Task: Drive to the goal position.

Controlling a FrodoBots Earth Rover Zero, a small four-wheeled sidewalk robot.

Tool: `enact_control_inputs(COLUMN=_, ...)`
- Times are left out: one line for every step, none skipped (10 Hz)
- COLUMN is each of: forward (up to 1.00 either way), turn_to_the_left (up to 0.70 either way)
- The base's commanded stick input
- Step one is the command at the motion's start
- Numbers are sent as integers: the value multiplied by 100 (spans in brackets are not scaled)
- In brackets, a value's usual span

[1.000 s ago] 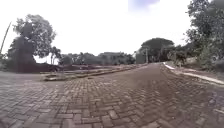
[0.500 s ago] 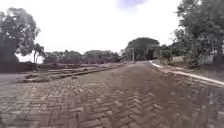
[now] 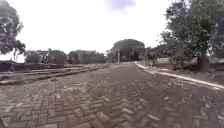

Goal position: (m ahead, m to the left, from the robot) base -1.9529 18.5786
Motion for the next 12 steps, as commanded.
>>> enact_control_inputs(forward=70, turn_to_the_left=0)
enact_control_inputs(forward=70, turn_to_the_left=0)
enact_control_inputs(forward=70, turn_to_the_left=0)
enact_control_inputs(forward=70, turn_to_the_left=0)
enact_control_inputs(forward=70, turn_to_the_left=0)
enact_control_inputs(forward=70, turn_to_the_left=0)
enact_control_inputs(forward=70, turn_to_the_left=0)
enact_control_inputs(forward=70, turn_to_the_left=0)
enact_control_inputs(forward=70, turn_to_the_left=0)
enact_control_inputs(forward=70, turn_to_the_left=0)
enact_control_inputs(forward=70, turn_to_the_left=0)
enact_control_inputs(forward=70, turn_to_the_left=0)
